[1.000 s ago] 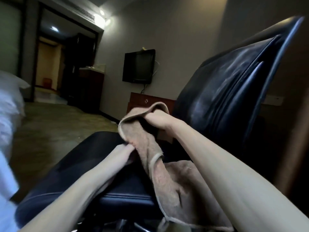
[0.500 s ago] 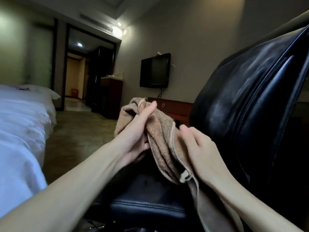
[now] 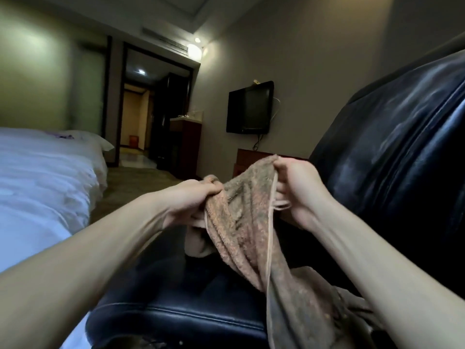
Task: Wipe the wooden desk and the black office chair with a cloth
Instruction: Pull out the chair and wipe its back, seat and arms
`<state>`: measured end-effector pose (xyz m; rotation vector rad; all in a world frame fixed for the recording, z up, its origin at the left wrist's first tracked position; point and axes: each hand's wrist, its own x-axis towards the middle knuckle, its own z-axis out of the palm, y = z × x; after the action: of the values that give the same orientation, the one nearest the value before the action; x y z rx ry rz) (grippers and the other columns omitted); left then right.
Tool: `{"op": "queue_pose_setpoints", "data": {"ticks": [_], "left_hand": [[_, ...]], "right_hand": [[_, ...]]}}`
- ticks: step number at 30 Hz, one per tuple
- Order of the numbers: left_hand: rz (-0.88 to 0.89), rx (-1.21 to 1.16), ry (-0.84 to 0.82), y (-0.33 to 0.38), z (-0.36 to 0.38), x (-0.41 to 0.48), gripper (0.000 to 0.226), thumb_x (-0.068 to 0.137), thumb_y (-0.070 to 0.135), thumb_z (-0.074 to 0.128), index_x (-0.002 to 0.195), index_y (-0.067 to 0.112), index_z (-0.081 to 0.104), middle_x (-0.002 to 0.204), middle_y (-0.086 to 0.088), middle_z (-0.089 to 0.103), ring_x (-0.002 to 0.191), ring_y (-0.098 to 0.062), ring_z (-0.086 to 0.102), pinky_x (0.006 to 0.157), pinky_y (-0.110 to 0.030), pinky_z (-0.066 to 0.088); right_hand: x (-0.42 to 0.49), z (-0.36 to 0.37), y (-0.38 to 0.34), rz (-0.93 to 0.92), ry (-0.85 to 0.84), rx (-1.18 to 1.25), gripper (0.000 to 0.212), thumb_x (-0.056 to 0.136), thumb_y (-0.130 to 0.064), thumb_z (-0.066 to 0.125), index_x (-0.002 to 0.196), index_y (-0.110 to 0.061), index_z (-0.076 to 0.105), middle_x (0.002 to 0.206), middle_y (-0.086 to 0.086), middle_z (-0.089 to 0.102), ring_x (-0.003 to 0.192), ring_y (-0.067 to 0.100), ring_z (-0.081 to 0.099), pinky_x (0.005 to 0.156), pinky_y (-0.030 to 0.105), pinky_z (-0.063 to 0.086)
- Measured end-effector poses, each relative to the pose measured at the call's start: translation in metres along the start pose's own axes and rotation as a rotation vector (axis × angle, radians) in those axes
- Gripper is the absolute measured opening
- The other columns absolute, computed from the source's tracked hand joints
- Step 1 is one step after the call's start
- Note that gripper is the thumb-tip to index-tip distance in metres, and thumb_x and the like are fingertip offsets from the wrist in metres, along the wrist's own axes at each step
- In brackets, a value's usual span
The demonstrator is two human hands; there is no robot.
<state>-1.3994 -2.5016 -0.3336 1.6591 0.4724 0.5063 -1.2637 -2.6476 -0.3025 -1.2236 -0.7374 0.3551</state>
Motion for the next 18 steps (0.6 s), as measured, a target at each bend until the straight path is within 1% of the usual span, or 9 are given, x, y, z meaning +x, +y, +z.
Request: {"op": "queue_pose_setpoints", "data": {"ticks": [3,5,8,10,12,13,14,16,18], "left_hand": [[-0.012,0.187,0.103,0.016,-0.022,0.002,0.041,0.101,0.046,0.060,0.109,0.007,0.070,0.083,-0.006,0.069,0.067,-0.017,0.066,0.049,-0.024,0.053],[0.057,0.296,0.255,0.037,-0.044,0.007,0.048,0.093,0.054,0.068,0.101,0.006,0.073,0.087,-0.007,0.071,0.073,-0.019,0.066,0.052,-0.025,0.051],[0.144,0.187,0.446,0.067,-0.073,0.017,0.051,0.081,0.057,0.080,0.089,0.007,0.072,0.078,-0.004,0.068,0.057,-0.013,0.064,0.045,-0.022,0.047],[0.119,0.152,0.456,0.079,-0.085,0.023,0.044,0.082,0.054,0.081,0.081,0.013,0.067,0.066,-0.001,0.062,0.045,-0.009,0.057,0.039,-0.020,0.045],[0.094,0.202,0.472,0.083,-0.096,0.032,0.037,0.091,0.048,0.075,0.084,0.013,0.065,0.064,-0.001,0.059,0.048,-0.012,0.054,0.040,-0.021,0.045],[0.099,0.225,0.501,0.083,-0.102,0.037,0.034,0.095,0.044,0.071,0.091,0.011,0.066,0.068,-0.003,0.059,0.052,-0.015,0.054,0.045,-0.024,0.047],[0.108,0.227,0.527,0.084,-0.109,0.042,0.031,0.098,0.040,0.068,0.099,0.009,0.067,0.073,-0.006,0.060,0.057,-0.018,0.055,0.053,-0.027,0.050],[0.085,0.177,0.480,0.081,-0.122,0.048,0.033,0.101,0.038,0.064,0.110,0.007,0.067,0.081,-0.010,0.063,0.062,-0.021,0.058,0.065,-0.032,0.053],[-0.050,0.113,0.308,0.075,-0.128,0.050,0.050,0.102,0.051,0.056,0.111,0.004,0.072,0.086,-0.013,0.070,0.062,-0.023,0.066,0.057,-0.028,0.058]], "right_hand": [[0.022,0.007,-0.018,0.003,0.060,0.103,0.030,0.096,-0.010,0.044,0.068,-0.018,0.051,0.050,-0.005,0.039,0.036,0.009,0.033,0.030,0.015,0.021],[0.035,0.009,-0.029,-0.074,0.092,0.040,0.030,0.095,-0.006,0.045,0.068,-0.015,0.056,0.049,-0.002,0.047,0.030,0.009,0.040,0.030,0.015,0.025],[0.055,0.008,-0.039,-0.166,0.161,-0.093,0.034,0.097,-0.004,0.045,0.072,-0.013,0.067,0.054,0.000,0.061,0.037,0.009,0.055,0.034,0.017,0.035],[0.071,0.007,-0.040,-0.165,0.207,-0.089,0.033,0.098,-0.003,0.045,0.079,-0.012,0.070,0.060,-0.001,0.066,0.049,0.009,0.064,0.042,0.020,0.046],[0.088,0.008,-0.040,-0.214,0.243,-0.167,0.026,0.100,-0.008,0.045,0.097,-0.012,0.070,0.088,0.004,0.070,0.082,0.016,0.071,0.069,0.031,0.059],[0.097,0.007,-0.041,-0.279,0.297,-0.300,0.024,0.102,-0.013,0.045,0.109,-0.013,0.068,0.103,0.004,0.069,0.100,0.019,0.067,0.086,0.036,0.057],[0.106,0.007,-0.043,-0.360,0.365,-0.429,0.024,0.104,-0.018,0.043,0.116,-0.015,0.064,0.111,0.002,0.066,0.110,0.021,0.060,0.093,0.037,0.051],[0.115,0.004,-0.047,-0.482,0.462,-0.560,0.023,0.105,-0.023,0.039,0.117,-0.020,0.058,0.110,-0.002,0.062,0.110,0.020,0.052,0.087,0.034,0.039],[0.127,0.002,-0.043,-0.510,0.458,-0.679,0.022,0.106,-0.026,0.036,0.118,-0.023,0.054,0.107,-0.001,0.059,0.102,0.022,0.049,0.083,0.034,0.034]]}}
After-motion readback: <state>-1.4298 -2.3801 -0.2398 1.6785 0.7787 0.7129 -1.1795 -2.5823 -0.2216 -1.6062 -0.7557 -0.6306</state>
